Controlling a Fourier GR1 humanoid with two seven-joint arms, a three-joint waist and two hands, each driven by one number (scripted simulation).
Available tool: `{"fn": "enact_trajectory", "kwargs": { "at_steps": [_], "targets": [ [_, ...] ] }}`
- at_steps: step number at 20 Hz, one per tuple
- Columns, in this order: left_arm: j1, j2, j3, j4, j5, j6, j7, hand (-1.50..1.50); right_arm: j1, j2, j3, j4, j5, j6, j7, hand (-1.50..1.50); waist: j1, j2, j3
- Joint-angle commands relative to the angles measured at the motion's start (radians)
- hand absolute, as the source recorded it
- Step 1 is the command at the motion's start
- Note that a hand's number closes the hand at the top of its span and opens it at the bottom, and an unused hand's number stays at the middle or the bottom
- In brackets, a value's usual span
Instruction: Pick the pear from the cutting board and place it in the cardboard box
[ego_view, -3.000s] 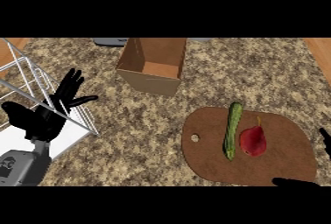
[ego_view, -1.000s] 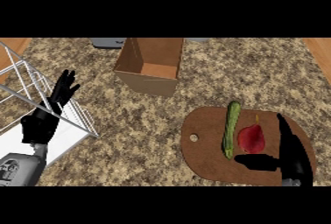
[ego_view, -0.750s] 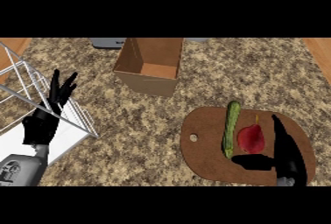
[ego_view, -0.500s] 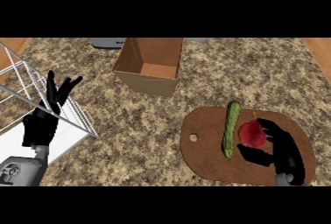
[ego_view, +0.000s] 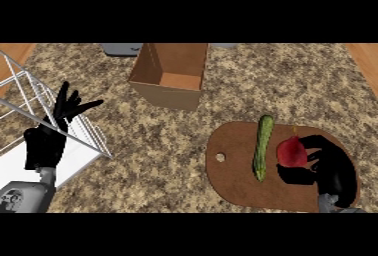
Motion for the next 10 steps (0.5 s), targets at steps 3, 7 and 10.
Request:
{"fn": "enact_trajectory", "kwargs": {
  "at_steps": [3, 7, 10],
  "targets": [
    [0.099, -0.027, -0.057, -0.010, -0.053, 0.013, 0.020, 0.00, -0.102, -0.038, 0.043, 0.049, 0.083, 0.050, -0.077, 1.50, 0.034, 0.008, -0.007],
    [-0.042, -0.037, -0.069, 0.015, -0.018, -0.041, 0.043, 0.00, -0.241, -0.213, 0.144, 0.067, 0.033, 0.241, -0.358, 1.50, 0.175, 0.051, -0.005],
    [-0.106, -0.051, -0.090, 0.049, -0.029, -0.053, 0.049, 0.00, -0.324, -0.285, 0.183, 0.089, 0.013, 0.317, -0.528, 1.50, 0.207, 0.063, -0.005]
  ]
}}
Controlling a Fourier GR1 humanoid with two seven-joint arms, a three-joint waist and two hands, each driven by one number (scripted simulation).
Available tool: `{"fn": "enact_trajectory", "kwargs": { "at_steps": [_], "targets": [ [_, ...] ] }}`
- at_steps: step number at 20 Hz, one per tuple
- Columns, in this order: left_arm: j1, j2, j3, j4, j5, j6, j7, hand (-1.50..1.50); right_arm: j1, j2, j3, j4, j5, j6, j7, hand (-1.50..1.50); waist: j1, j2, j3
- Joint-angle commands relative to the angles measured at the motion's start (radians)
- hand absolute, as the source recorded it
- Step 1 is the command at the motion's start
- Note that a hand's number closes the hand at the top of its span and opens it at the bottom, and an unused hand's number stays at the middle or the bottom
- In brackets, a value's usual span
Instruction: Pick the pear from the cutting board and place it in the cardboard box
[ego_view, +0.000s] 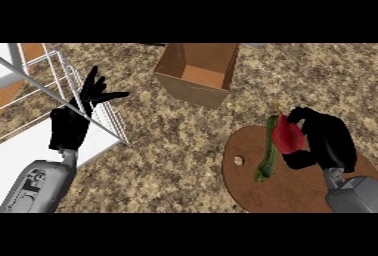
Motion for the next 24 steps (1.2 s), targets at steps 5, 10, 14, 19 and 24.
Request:
{"fn": "enact_trajectory", "kwargs": {
  "at_steps": [5, 10, 14, 19, 24],
  "targets": [
    [0.019, -0.001, -0.038, 0.045, -0.039, -0.001, 0.013, 0.00, -0.252, -0.186, -0.028, 0.150, -0.140, 0.157, -0.487, 1.50, 0.044, 0.003, 0.001],
    [0.047, 0.003, -0.025, 0.065, -0.040, 0.003, -0.010, 0.00, -0.349, -0.127, -0.119, 0.226, -0.367, 0.205, -0.763, 1.50, 0.029, 0.000, 0.002],
    [0.048, -0.011, -0.034, 0.061, -0.042, 0.006, -0.006, 0.00, -0.466, -0.088, -0.187, 0.323, -0.534, 0.331, -0.925, 1.50, 0.017, -0.004, 0.000],
    [0.083, -0.007, -0.031, 0.035, -0.061, 0.032, 0.009, 0.00, -0.612, -0.086, -0.237, 0.530, -0.620, 0.481, -1.092, 1.50, -0.005, -0.011, -0.003],
    [0.125, 0.002, -0.018, 0.007, -0.060, 0.027, -0.013, 0.00, -0.821, 0.008, -0.215, 0.722, -0.588, 0.528, -1.109, 1.50, -0.022, -0.019, -0.005]
  ]
}}
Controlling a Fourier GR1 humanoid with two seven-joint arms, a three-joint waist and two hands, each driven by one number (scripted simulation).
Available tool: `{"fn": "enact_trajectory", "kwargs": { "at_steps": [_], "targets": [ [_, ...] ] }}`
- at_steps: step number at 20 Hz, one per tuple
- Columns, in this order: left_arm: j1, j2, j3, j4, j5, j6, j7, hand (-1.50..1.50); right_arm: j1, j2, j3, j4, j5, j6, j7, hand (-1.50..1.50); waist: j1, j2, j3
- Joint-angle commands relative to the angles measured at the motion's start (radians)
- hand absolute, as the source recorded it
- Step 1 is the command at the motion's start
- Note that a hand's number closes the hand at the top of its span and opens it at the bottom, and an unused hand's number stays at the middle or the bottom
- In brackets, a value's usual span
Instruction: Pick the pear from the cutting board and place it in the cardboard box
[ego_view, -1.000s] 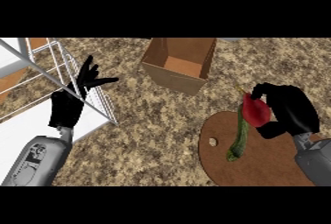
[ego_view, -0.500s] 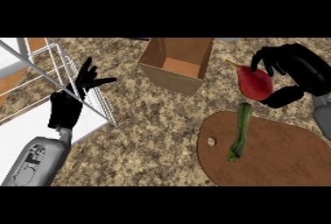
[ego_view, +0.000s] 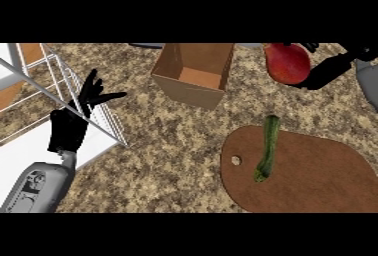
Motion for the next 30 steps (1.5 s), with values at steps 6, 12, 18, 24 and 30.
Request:
{"fn": "enact_trajectory", "kwargs": {
  "at_steps": [6, 12, 18, 24, 30],
  "targets": [
    [0.151, 0.003, -0.024, -0.014, -0.067, 0.035, -0.025, 0.00, -0.303, 0.204, 0.054, 0.293, 0.085, 0.006, 0.024, 1.50, -0.035, -0.008, -0.007],
    [0.155, 0.010, -0.001, -0.011, -0.050, 0.013, -0.019, 0.00, -0.427, 0.332, 0.073, 0.469, 0.153, -0.060, 0.064, 1.50, -0.029, -0.002, -0.008],
    [0.174, 0.004, -0.007, -0.049, -0.052, 0.004, -0.014, 0.00, -0.454, 0.449, 0.117, 0.606, 0.225, -0.125, 0.055, 1.50, -0.021, 0.001, -0.007],
    [0.133, 0.002, 0.004, -0.033, -0.065, 0.008, 0.002, 0.00, -0.483, 0.559, 0.104, 0.753, 0.245, -0.180, 0.140, -1.50, -0.032, 0.001, -0.007],
    [0.110, -0.008, 0.004, -0.022, -0.083, 0.016, 0.015, 0.00, -0.456, 0.585, 0.078, 0.824, 0.238, -0.241, 0.052, -1.50, -0.026, 0.010, -0.007]
  ]
}}
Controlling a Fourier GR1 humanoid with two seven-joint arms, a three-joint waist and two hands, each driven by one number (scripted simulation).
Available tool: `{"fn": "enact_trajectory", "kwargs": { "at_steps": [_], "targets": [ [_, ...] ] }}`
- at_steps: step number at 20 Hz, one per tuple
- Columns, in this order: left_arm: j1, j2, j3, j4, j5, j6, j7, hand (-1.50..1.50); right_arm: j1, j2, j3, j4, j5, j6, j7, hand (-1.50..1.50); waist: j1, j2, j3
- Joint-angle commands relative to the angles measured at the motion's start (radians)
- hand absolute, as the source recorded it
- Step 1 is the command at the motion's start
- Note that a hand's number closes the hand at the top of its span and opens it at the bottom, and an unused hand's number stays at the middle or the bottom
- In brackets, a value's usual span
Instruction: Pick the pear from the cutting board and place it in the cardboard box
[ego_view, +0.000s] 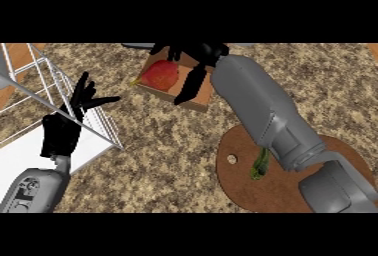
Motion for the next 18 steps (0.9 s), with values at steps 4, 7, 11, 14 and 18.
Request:
{"fn": "enact_trajectory", "kwargs": {
  "at_steps": [4, 7, 11, 14, 18],
  "targets": [
    [0.098, -0.007, -0.042, 0.001, -0.039, -0.003, -0.016, 0.00, -0.010, 0.034, -0.124, 0.055, -0.110, -0.037, -0.026, -1.50, 0.019, 0.009, -0.006],
    [0.064, -0.005, -0.018, 0.031, -0.032, 0.002, 0.003, 0.00, -0.034, 0.029, -0.236, 0.053, -0.210, -0.061, 0.003, -1.50, 0.000, 0.006, -0.006],
    [0.069, 0.003, -0.013, 0.027, -0.025, -0.016, -0.006, 0.00, -0.034, -0.043, -0.332, 0.071, -0.297, -0.018, -0.027, -1.50, 0.012, 0.017, -0.006],
    [0.060, 0.007, -0.012, 0.011, -0.027, -0.018, -0.002, 0.00, -0.043, -0.073, -0.416, 0.083, -0.377, 0.022, -0.015, -1.50, 0.019, 0.018, -0.005],
    [0.061, -0.025, -0.036, 0.034, -0.047, -0.001, -0.017, 0.00, -0.050, -0.172, -0.462, 0.111, -0.410, 0.034, 0.017, -1.50, 0.017, 0.022, -0.006]
  ]
}}
